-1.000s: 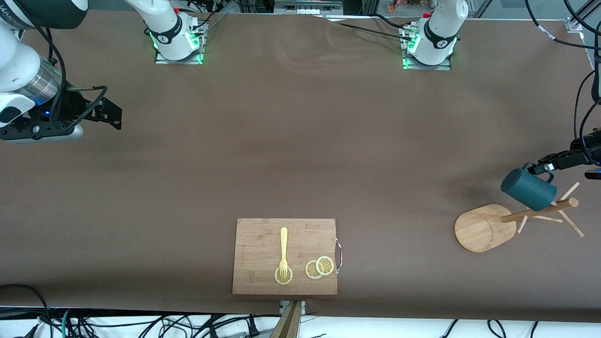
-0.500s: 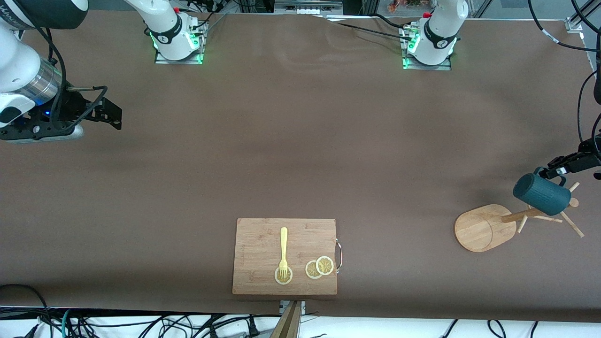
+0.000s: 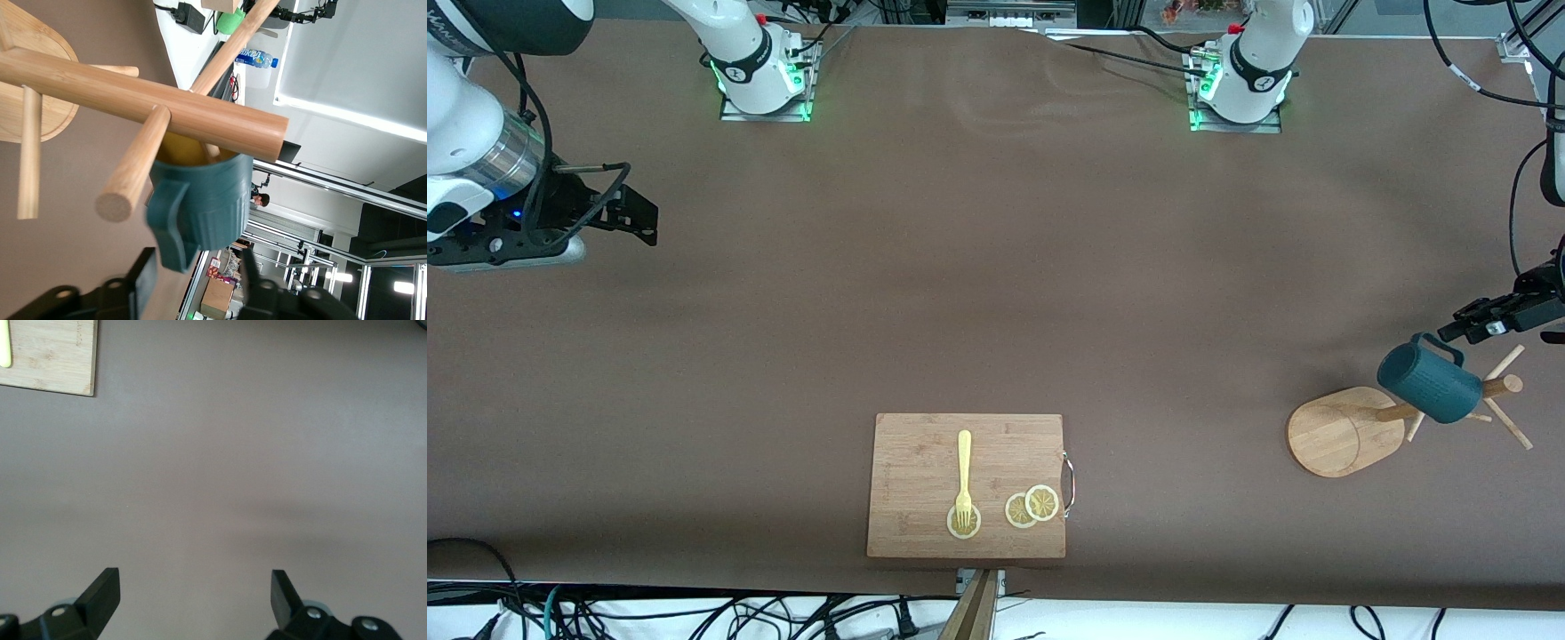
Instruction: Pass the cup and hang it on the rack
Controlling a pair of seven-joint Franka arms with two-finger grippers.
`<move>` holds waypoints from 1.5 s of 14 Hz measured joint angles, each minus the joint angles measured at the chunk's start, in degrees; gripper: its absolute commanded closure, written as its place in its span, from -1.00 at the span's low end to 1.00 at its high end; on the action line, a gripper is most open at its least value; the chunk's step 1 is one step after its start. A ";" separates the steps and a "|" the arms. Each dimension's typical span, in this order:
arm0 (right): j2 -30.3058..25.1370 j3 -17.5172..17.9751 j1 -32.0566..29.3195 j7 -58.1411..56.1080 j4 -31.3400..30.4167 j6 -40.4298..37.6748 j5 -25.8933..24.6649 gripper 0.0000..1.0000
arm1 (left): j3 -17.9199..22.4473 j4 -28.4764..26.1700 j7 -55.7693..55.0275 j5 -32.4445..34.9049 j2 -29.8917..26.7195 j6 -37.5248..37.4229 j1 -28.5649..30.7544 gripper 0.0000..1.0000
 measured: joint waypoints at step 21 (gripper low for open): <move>-0.33 0.50 0.07 -0.07 -0.54 -0.79 1.60 -1.00 | -7.70 24.03 -5.20 59.41 -15.21 -2.00 -13.58 -1.00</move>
